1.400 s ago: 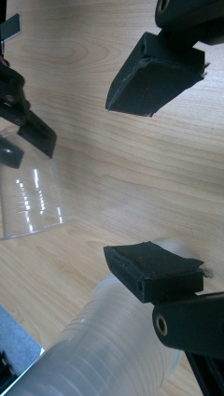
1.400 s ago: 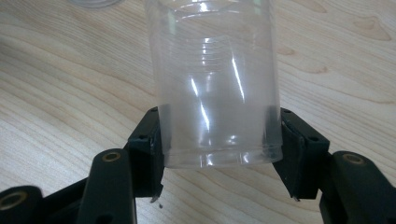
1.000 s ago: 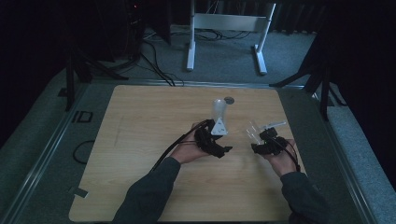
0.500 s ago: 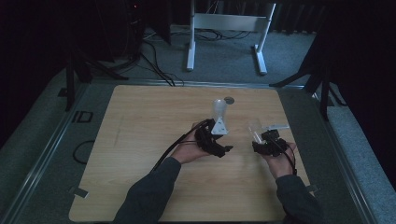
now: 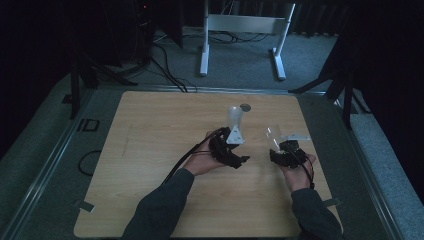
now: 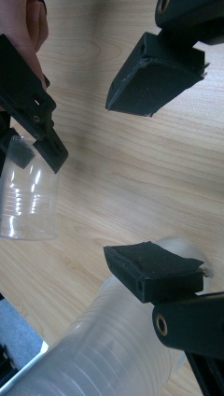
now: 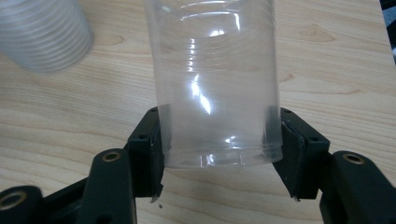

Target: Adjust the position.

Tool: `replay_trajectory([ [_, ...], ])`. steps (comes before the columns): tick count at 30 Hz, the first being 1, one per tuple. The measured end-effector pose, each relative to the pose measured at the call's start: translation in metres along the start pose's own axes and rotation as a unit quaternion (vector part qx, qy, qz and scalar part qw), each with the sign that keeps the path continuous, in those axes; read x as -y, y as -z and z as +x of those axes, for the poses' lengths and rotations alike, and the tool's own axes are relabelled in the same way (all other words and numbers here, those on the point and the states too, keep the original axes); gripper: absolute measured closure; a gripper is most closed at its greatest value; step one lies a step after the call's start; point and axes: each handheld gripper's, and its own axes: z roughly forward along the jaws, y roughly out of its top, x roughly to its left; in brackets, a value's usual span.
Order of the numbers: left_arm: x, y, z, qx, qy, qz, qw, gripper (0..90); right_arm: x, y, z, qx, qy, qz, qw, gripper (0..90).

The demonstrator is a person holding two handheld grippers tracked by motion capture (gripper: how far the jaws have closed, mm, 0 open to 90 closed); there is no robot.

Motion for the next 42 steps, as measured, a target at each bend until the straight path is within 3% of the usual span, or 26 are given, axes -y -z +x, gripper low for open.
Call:
replay_trajectory([
  [24,0.000,-0.002,0.000,0.003,0.010,-0.005,0.9999,25.3,0.003,0.001,0.012,0.029,-0.011,-0.062,0.9976,41.8],
  [42,-0.003,-0.002,0.000,0.004,0.014,-0.010,0.9999,25.3,0.007,0.009,0.012,0.033,-0.025,-0.128,0.9908,41.7],
])
